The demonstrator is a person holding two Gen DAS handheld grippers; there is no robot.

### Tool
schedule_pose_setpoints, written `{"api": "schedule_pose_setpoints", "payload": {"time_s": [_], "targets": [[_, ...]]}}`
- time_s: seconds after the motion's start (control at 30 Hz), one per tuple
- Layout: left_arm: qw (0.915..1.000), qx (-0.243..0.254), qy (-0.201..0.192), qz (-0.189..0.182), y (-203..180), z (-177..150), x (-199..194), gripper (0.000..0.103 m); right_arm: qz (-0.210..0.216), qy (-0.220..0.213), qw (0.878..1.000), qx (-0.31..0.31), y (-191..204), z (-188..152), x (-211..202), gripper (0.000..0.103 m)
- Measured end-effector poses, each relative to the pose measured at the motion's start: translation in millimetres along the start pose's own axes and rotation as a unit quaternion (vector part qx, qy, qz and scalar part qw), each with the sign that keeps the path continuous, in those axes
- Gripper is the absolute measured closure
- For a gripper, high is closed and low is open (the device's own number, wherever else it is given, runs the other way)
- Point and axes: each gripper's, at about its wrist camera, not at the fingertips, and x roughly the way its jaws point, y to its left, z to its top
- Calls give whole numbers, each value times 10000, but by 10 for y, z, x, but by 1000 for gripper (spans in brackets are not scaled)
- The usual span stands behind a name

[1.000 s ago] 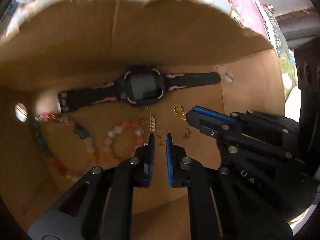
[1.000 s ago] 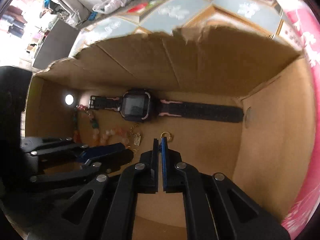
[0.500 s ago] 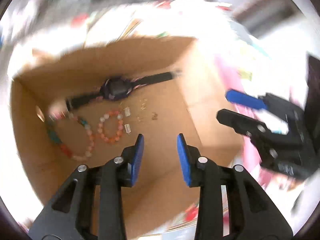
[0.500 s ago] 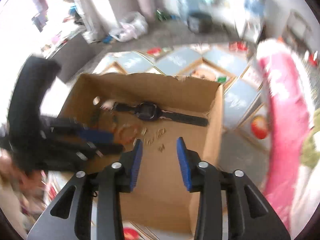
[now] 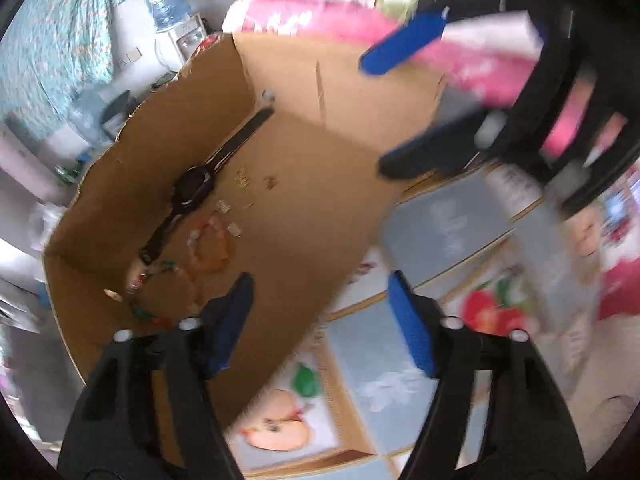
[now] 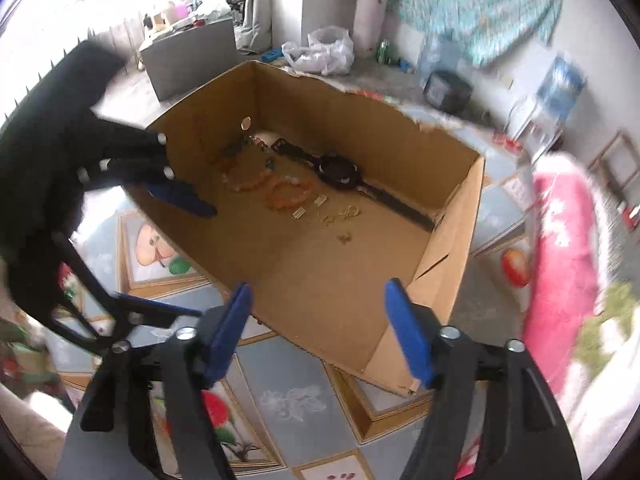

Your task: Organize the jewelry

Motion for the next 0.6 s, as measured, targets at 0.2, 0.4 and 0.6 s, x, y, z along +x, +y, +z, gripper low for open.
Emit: {"api": "schedule_pose_setpoints", "payload": {"time_s": [0.2, 0.4, 0.6], "targets": [[9982, 552, 183, 164, -198, -117, 49, 80, 310, 150, 9968, 722, -149, -190, 82, 40], [9972, 735, 128, 64, -405, -425, -102, 78, 406, 314, 9964, 667, 96, -427, -15, 41], [9977, 666, -78, 26, -585, -795, -404, 70, 544, 415, 9963, 520, 234, -543, -40, 41]]}}
